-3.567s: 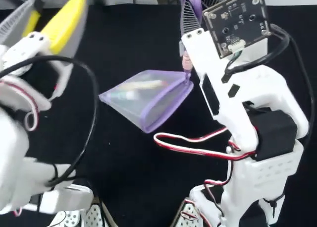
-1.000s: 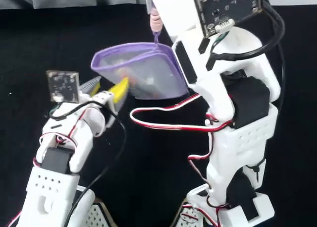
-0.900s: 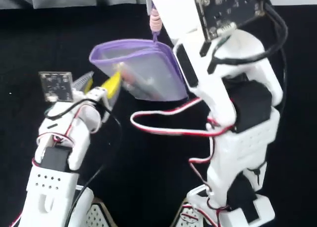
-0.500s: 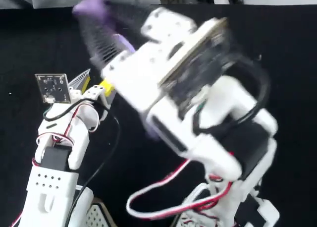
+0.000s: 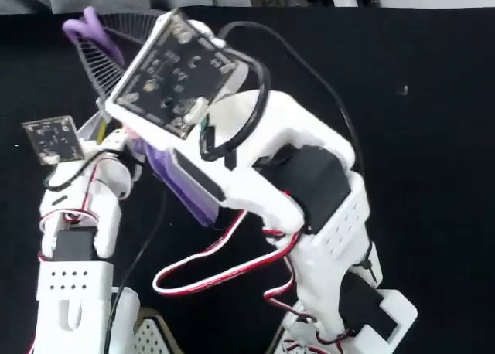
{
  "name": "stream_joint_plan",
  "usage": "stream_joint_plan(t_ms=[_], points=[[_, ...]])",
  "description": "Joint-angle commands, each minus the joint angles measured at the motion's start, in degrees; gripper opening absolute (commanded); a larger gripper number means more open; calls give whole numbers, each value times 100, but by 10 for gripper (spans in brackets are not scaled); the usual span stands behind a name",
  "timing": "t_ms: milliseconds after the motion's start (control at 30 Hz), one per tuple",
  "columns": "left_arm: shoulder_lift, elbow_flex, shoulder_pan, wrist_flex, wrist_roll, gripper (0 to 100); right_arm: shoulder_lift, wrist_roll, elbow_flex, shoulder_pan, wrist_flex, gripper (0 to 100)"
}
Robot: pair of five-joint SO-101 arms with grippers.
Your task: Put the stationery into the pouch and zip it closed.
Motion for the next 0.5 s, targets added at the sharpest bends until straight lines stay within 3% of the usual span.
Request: stream_joint_plan(t_ms=[0,300,467], points=[[-88,-796,-242,1213,-44,242,31,105,-119,97,-158,12],[-88,-2141,-875,3868,-141,244,57,79,-66,501,-343,12],[-88,-2800,-971,5442,-1670,242,154,79,-119,677,-360,12]])
